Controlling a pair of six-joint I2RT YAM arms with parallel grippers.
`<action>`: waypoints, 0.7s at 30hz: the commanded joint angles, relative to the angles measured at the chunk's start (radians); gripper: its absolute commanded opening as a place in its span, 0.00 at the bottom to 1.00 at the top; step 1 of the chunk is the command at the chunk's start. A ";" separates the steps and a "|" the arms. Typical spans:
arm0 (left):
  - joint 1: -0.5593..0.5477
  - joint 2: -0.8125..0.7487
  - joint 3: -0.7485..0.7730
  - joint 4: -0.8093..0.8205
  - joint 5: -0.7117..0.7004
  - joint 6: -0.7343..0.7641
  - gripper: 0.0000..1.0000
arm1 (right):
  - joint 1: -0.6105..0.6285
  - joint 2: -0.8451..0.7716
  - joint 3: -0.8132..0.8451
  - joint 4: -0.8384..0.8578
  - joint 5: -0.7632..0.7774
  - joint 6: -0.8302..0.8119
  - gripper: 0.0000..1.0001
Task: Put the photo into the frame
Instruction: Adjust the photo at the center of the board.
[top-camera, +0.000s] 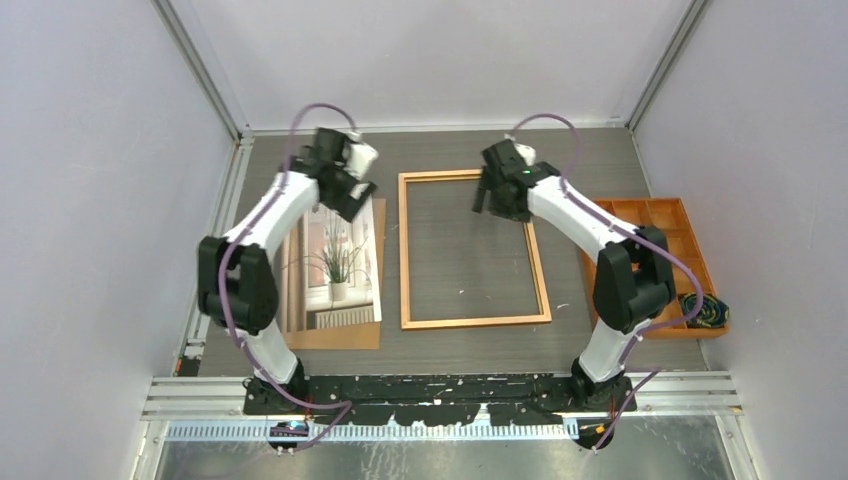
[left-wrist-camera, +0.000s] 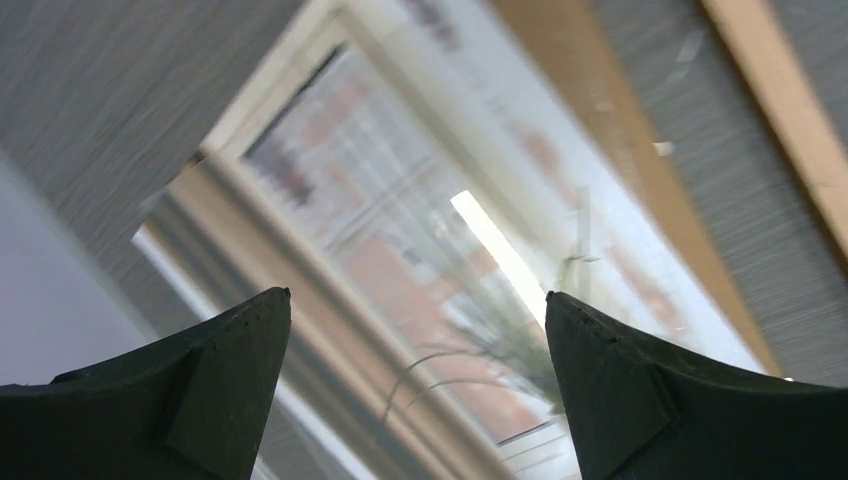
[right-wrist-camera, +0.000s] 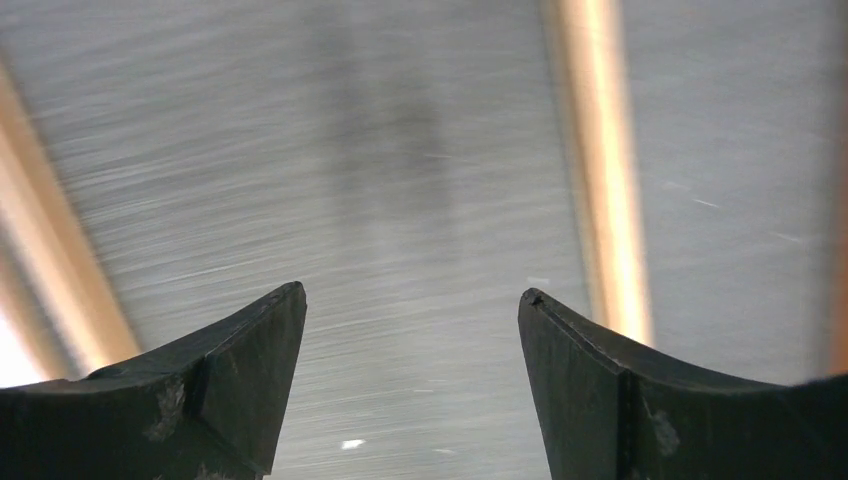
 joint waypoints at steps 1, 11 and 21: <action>0.197 -0.134 0.049 -0.180 0.099 0.016 1.00 | 0.189 0.100 0.231 0.058 -0.021 0.080 0.82; 0.649 -0.121 -0.034 -0.127 0.083 0.080 1.00 | 0.396 0.560 0.764 0.061 -0.183 0.133 0.82; 0.716 0.001 -0.085 0.069 -0.120 0.054 0.99 | 0.397 0.704 0.800 0.120 -0.232 0.225 0.82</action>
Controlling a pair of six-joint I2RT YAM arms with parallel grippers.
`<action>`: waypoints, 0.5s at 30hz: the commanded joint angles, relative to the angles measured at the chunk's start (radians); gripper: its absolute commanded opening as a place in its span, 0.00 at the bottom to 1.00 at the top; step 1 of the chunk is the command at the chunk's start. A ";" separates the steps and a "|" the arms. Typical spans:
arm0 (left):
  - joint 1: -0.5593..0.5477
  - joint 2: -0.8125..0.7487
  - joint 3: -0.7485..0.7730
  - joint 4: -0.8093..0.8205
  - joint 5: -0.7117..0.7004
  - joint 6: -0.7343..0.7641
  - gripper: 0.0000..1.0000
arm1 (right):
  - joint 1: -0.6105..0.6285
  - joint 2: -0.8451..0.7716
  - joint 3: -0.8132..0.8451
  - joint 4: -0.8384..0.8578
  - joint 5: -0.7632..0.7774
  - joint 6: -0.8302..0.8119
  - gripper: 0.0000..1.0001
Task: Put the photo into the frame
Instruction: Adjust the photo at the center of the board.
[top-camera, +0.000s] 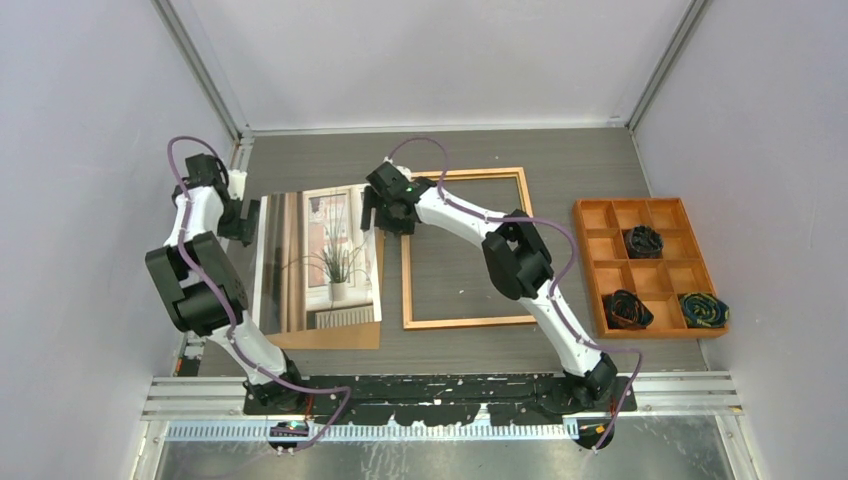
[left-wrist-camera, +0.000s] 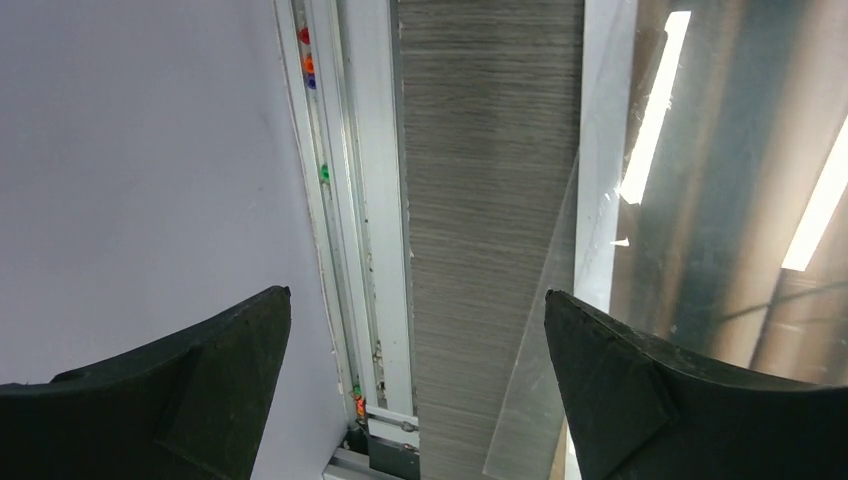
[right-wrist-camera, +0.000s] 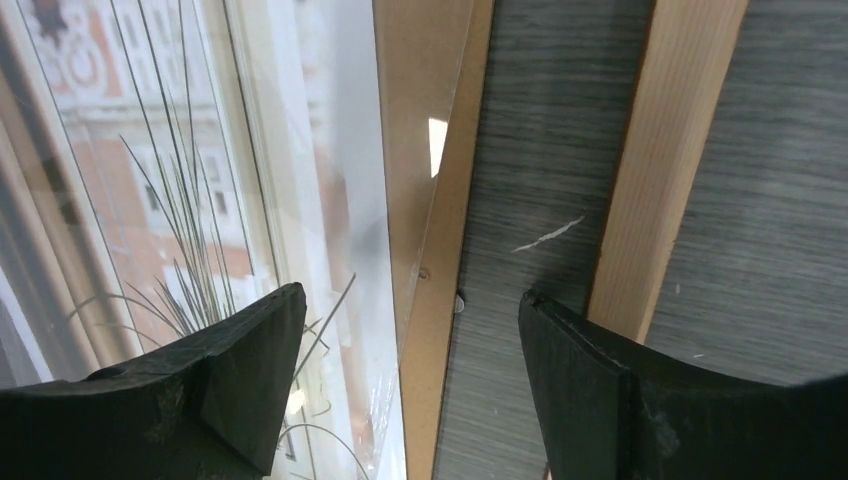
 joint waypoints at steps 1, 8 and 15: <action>-0.003 0.045 0.008 0.110 -0.079 -0.020 0.98 | -0.010 -0.002 0.044 0.041 -0.010 0.044 0.82; -0.005 0.116 0.035 0.133 -0.082 -0.074 0.97 | -0.053 0.004 -0.017 0.074 0.003 0.084 0.82; -0.055 0.180 0.035 0.151 -0.103 -0.083 0.97 | -0.075 0.016 -0.023 0.078 -0.003 0.111 0.80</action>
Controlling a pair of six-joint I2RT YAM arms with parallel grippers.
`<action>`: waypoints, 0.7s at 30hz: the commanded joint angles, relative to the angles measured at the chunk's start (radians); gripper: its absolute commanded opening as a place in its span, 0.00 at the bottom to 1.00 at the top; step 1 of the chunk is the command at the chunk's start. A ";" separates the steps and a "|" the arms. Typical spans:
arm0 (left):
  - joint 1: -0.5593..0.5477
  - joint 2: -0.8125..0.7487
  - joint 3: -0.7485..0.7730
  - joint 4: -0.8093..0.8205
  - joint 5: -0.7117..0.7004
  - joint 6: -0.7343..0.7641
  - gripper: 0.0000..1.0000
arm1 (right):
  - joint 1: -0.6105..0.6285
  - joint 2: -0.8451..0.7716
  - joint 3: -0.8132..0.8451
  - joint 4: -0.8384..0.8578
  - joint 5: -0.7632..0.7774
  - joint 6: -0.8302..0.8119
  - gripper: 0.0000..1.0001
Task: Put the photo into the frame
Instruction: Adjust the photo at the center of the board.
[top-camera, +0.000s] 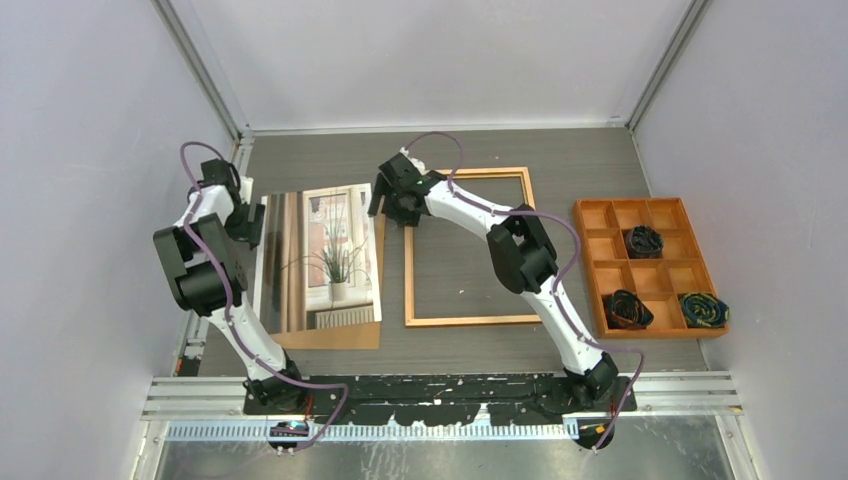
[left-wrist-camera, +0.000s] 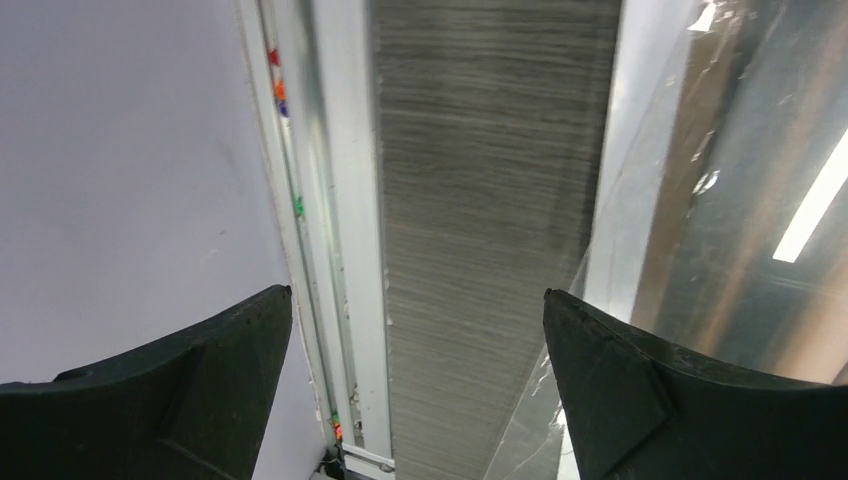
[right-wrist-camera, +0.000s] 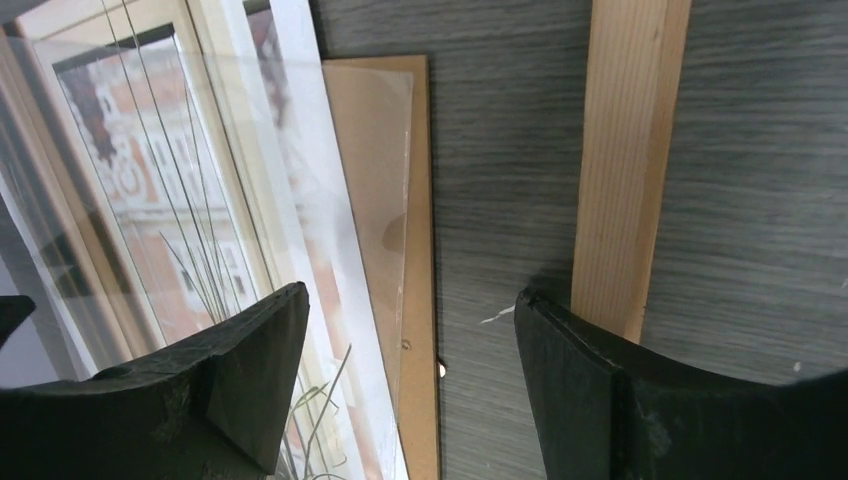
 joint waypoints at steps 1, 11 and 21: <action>-0.043 0.028 0.034 0.040 -0.019 -0.021 0.97 | -0.014 0.013 -0.003 -0.007 0.009 0.028 0.79; -0.097 0.037 0.014 0.040 0.025 -0.035 0.97 | -0.014 0.034 -0.015 0.015 -0.049 0.095 0.72; -0.097 0.035 -0.007 0.060 0.045 -0.006 0.97 | -0.013 0.040 -0.007 0.095 -0.103 0.164 0.70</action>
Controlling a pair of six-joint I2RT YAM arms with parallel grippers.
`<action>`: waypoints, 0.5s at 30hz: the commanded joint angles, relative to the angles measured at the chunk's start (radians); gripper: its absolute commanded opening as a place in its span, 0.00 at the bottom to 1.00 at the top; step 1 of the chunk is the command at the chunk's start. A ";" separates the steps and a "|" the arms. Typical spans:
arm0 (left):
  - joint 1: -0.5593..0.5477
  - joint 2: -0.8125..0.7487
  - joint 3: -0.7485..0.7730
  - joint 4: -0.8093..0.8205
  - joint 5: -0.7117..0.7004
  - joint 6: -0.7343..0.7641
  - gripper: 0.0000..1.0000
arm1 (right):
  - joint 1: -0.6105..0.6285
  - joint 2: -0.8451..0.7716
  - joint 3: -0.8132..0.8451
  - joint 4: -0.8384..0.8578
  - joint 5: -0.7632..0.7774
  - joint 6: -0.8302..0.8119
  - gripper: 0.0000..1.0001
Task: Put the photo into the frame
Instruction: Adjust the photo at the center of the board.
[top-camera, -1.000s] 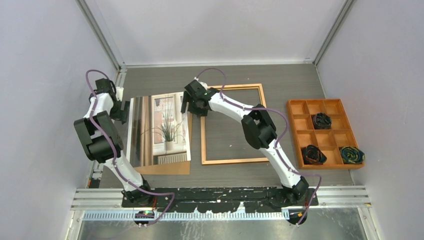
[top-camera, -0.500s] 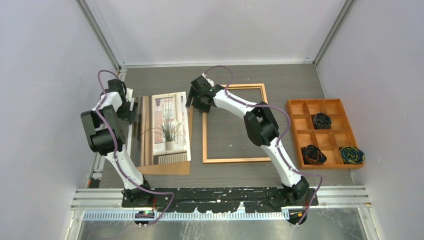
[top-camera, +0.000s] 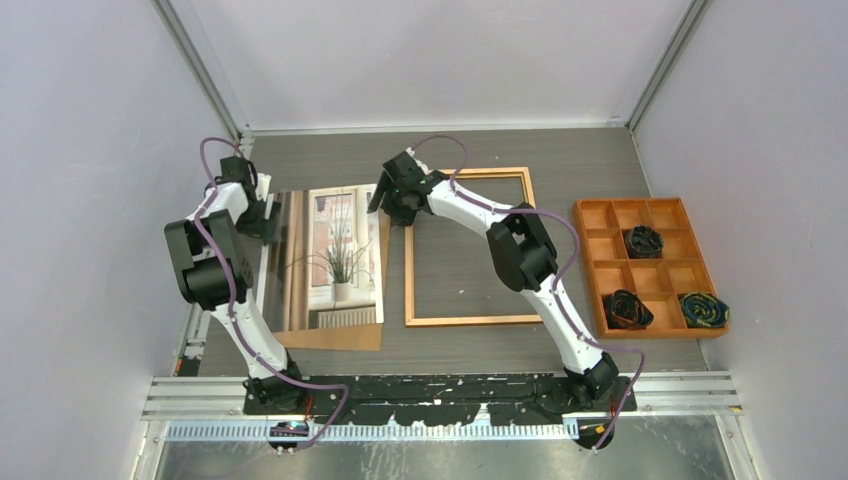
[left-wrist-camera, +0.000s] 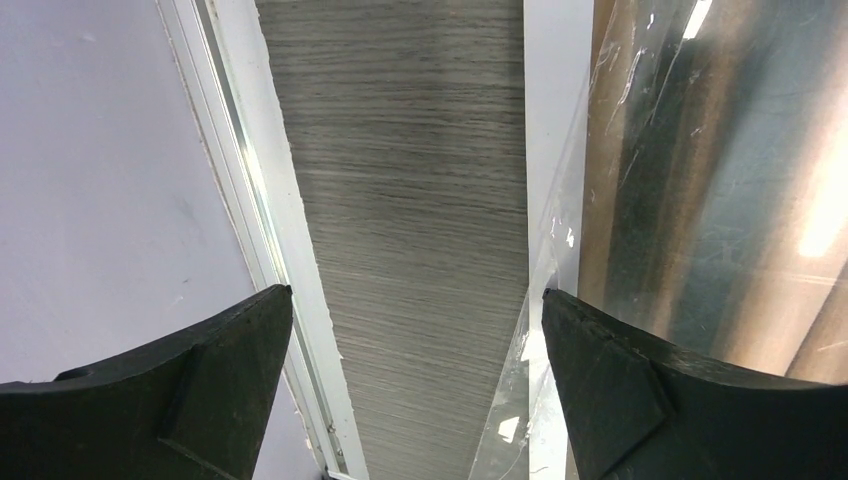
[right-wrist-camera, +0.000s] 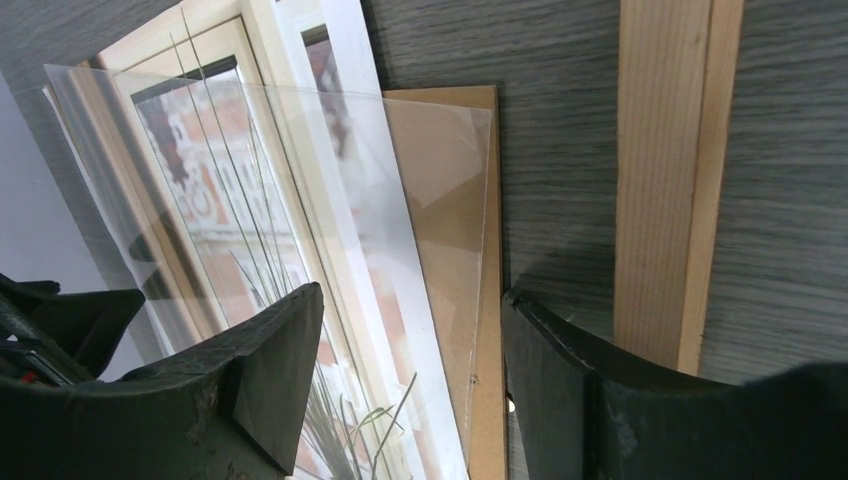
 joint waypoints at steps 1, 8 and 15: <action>-0.005 -0.008 -0.012 0.032 0.036 0.004 0.96 | 0.005 0.023 0.002 0.032 -0.025 0.041 0.69; -0.007 -0.008 -0.021 0.033 0.036 0.023 0.96 | -0.006 0.010 0.029 -0.003 0.002 0.000 0.70; 0.010 -0.037 0.020 -0.027 0.061 0.027 0.97 | 0.007 -0.072 -0.090 -0.037 0.014 0.020 0.69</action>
